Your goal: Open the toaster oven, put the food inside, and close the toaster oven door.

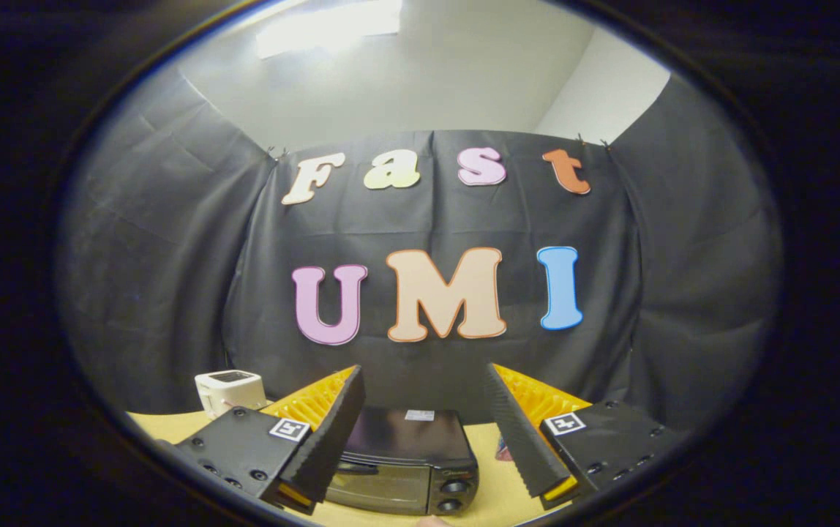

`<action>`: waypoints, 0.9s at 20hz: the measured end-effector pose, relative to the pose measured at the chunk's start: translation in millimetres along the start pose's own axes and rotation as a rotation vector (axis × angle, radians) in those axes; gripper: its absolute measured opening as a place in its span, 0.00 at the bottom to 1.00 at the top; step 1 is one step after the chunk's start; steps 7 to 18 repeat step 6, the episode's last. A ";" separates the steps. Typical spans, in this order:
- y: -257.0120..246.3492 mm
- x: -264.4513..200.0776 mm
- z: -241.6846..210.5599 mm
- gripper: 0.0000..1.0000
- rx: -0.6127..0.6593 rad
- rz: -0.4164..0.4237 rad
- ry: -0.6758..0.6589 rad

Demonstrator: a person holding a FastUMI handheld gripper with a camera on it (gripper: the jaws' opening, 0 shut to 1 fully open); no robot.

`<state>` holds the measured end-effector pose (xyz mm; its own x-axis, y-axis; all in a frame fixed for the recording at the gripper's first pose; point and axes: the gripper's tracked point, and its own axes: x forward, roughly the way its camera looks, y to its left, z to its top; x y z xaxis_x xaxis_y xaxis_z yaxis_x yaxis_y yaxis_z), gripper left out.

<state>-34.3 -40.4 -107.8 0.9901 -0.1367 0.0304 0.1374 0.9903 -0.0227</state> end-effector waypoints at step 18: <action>-12.1 1.8 11.7 1.00 -0.017 0.000 -0.007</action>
